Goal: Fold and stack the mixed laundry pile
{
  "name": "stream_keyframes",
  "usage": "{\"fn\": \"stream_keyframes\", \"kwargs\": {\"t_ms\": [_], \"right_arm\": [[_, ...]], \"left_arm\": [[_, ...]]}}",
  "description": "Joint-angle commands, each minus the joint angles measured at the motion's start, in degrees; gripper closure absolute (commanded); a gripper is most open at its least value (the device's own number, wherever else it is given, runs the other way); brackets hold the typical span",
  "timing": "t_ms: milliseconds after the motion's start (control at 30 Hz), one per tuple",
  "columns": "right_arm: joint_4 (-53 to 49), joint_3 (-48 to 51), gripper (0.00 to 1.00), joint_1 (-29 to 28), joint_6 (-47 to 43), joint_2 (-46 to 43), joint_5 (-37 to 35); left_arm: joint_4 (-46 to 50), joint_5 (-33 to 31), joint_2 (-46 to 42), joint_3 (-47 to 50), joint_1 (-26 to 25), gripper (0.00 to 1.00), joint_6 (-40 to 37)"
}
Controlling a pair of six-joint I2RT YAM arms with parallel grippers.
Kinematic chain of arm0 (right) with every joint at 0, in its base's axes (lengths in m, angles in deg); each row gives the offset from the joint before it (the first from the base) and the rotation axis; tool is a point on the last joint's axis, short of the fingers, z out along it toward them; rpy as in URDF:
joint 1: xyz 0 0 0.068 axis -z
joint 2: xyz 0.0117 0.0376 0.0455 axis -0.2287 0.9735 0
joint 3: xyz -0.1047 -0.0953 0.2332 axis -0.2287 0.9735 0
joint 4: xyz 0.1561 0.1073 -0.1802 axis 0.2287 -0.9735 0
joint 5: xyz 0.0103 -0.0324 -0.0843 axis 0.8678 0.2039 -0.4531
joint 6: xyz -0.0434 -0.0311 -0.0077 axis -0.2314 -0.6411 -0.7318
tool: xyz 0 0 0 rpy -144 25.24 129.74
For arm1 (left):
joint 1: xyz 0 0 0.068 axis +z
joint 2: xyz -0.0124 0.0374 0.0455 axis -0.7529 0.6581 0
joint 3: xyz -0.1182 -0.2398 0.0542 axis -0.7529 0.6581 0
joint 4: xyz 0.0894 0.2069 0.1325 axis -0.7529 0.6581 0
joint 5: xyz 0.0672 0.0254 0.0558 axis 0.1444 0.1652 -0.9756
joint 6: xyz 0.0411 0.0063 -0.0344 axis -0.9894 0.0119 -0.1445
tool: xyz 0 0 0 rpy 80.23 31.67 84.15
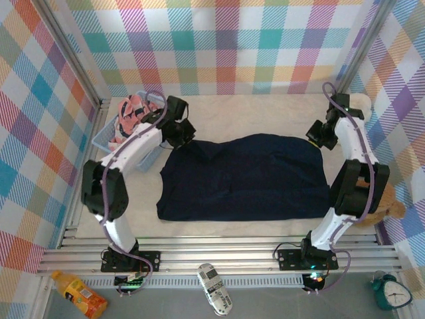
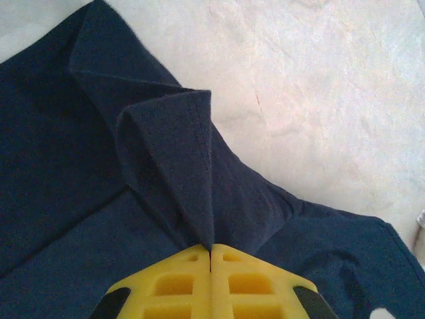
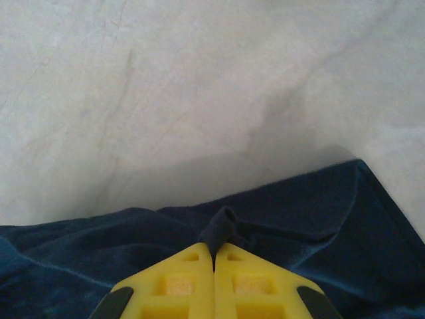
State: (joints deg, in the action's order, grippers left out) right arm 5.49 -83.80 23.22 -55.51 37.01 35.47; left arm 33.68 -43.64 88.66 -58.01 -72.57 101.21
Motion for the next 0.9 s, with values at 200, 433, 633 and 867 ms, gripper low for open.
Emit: {"fn": "stream_keyframes", "kwargs": {"t_ms": [200,433,633,867], "right_arm": [[-1.31,12.69,1.00,0.78,1.89,-9.57,-3.52],[-2.57,18.73,0.55,3.17,3.67,-14.86,-7.91],[-0.78,19.38,0.28,4.54,3.80,-17.25,-8.22],[2.10,15.53,0.37,4.64,-1.96,-8.17,-2.54]], "left_arm": [[8.80,-0.92,-22.49,17.22,-3.96,1.00,-0.03],[12.49,0.55,-31.74,26.73,-5.09,0.09,4.23],[8.31,-2.45,-27.31,20.75,-1.74,0.01,0.49],[-6.58,-4.02,-12.91,17.92,-0.60,0.48,-1.35]]}}
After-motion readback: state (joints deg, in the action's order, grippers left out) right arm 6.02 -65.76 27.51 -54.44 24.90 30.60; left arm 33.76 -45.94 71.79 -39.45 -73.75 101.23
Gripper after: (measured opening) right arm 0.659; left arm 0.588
